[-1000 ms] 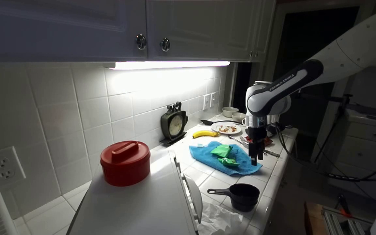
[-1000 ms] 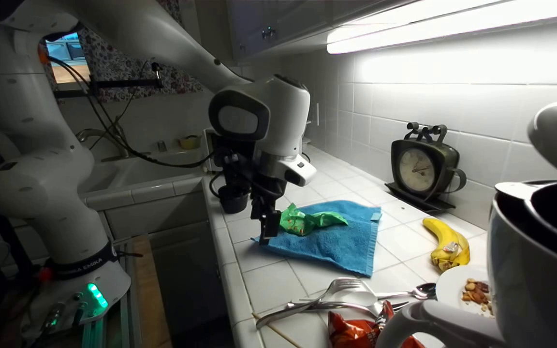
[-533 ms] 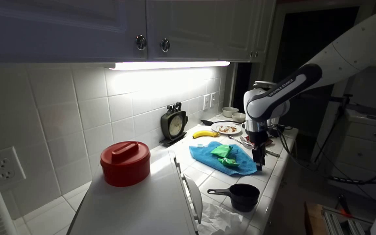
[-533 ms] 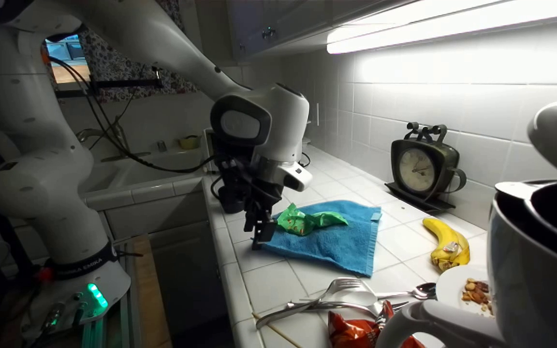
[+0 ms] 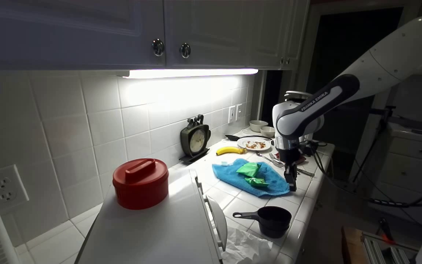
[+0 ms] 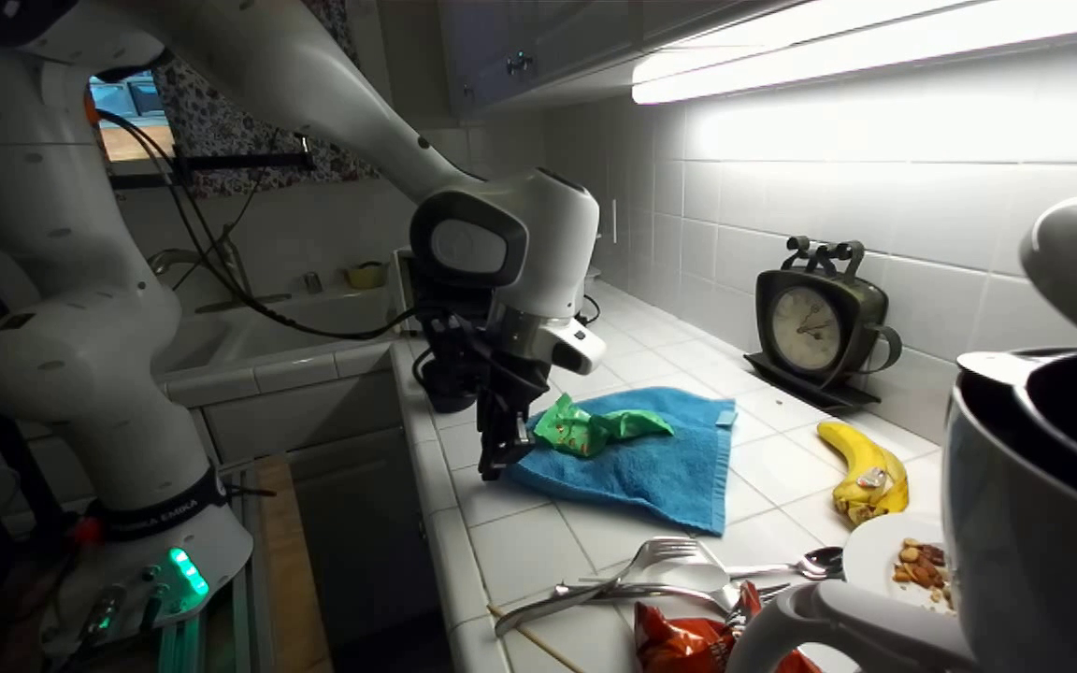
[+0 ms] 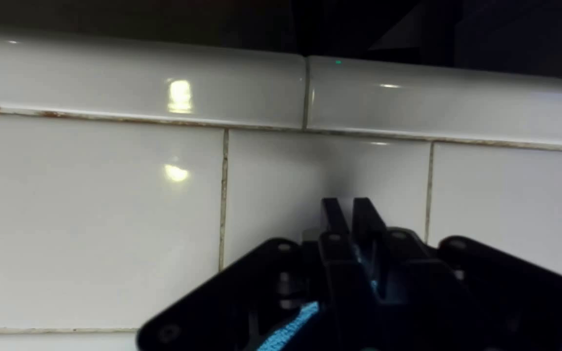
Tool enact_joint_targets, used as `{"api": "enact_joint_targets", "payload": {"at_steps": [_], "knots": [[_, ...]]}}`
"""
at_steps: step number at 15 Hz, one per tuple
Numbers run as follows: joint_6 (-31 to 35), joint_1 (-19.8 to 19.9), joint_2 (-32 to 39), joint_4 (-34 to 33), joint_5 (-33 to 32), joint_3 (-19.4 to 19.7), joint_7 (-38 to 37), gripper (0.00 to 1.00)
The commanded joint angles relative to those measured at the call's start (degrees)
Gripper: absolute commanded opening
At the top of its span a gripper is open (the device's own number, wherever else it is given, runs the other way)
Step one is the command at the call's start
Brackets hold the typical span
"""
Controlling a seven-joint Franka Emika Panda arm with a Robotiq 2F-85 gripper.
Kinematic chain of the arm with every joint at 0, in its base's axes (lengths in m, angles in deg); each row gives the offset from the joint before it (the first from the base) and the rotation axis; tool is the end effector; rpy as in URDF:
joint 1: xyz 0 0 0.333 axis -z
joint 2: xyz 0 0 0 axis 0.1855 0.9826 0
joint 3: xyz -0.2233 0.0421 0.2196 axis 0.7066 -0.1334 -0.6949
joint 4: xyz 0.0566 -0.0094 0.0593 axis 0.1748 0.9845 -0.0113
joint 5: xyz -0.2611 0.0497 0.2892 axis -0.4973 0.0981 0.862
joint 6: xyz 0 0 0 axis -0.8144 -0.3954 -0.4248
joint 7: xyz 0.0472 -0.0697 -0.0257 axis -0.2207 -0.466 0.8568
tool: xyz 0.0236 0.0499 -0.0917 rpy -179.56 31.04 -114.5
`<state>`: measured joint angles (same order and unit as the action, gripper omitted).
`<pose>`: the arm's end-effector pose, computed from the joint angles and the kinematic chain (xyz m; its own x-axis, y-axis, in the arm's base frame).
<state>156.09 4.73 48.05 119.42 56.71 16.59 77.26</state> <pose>0.3996 -0.2432 0.2932 0.9505 -0.1160 -0.2882 -0.1473 -0.9850 -0.0895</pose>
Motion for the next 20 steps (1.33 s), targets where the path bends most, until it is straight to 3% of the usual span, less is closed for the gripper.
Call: {"api": "enact_joint_targets", "payload": {"at_steps": [1,4,9,20], "knots": [[1.7,0.1,-1.1,0.5,-2.3,-0.2,-0.1,0.02],[2.5,0.1,-2.4,0.7,-2.8,-0.2,0.2,0.07],[4.3,-0.1,-5.9,0.8,-2.2,-0.2,1.1,0.06],[18.5,-1.8,-2.8,-4.7,1.5,-0.9,-1.1,0.05]]}}
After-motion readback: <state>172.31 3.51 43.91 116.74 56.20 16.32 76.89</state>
